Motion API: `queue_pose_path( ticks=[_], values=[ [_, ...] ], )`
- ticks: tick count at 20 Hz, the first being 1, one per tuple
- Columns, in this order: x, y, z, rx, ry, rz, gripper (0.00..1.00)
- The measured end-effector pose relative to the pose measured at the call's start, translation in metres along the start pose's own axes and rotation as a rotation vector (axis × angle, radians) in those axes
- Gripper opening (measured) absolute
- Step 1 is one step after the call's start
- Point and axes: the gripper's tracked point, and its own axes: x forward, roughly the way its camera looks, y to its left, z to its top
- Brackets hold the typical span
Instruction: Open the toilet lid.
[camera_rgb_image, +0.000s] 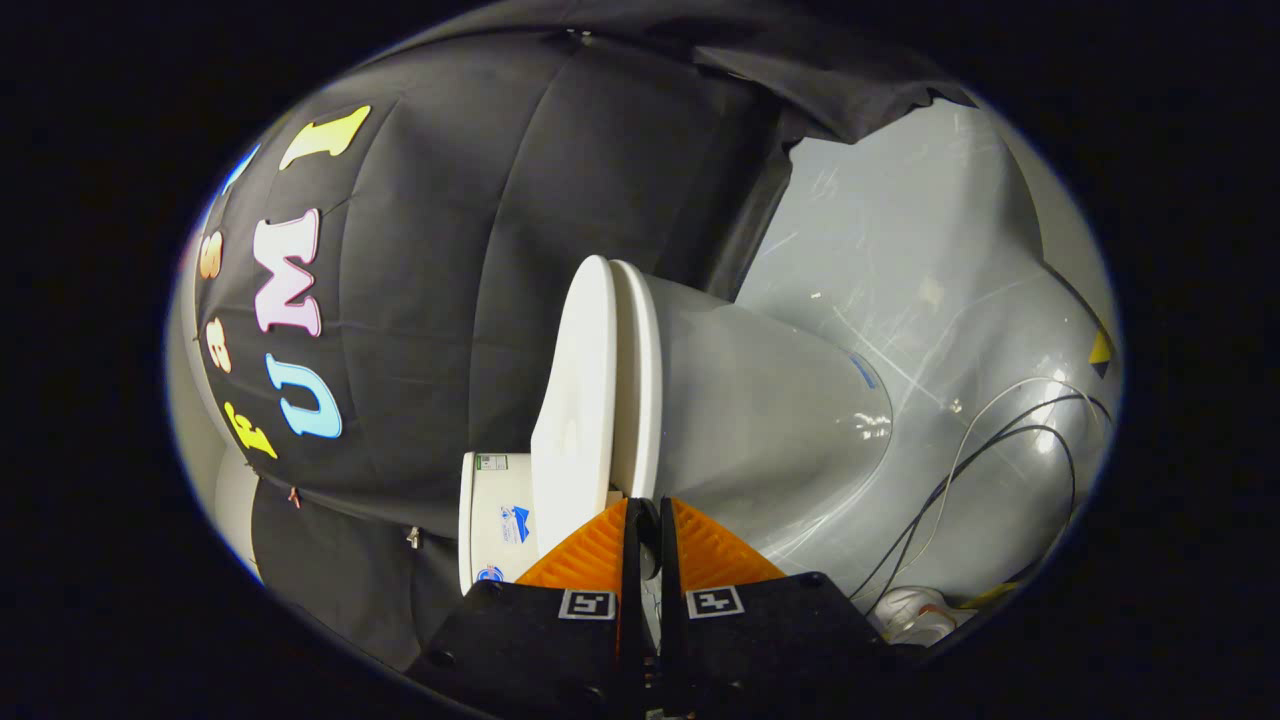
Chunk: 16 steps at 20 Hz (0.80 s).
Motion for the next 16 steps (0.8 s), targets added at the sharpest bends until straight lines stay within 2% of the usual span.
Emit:
queue_pose_path(
  ticks=[2,3,5,8,16],
  values=[
    [-0.004,0.0,0.002,-0.017,0.001,0.004,0.11],
    [0.014,-0.002,0.002,0.0,-0.027,-0.003,0.09],
    [0.005,-0.002,0.0,-0.021,-0.022,0.0,0.05],
    [0.0,0.002,-0.001,0.026,-0.014,0.01,0.05],
    [-0.004,0.017,0.002,-0.049,-0.055,-0.033,0.05]
  ],
)
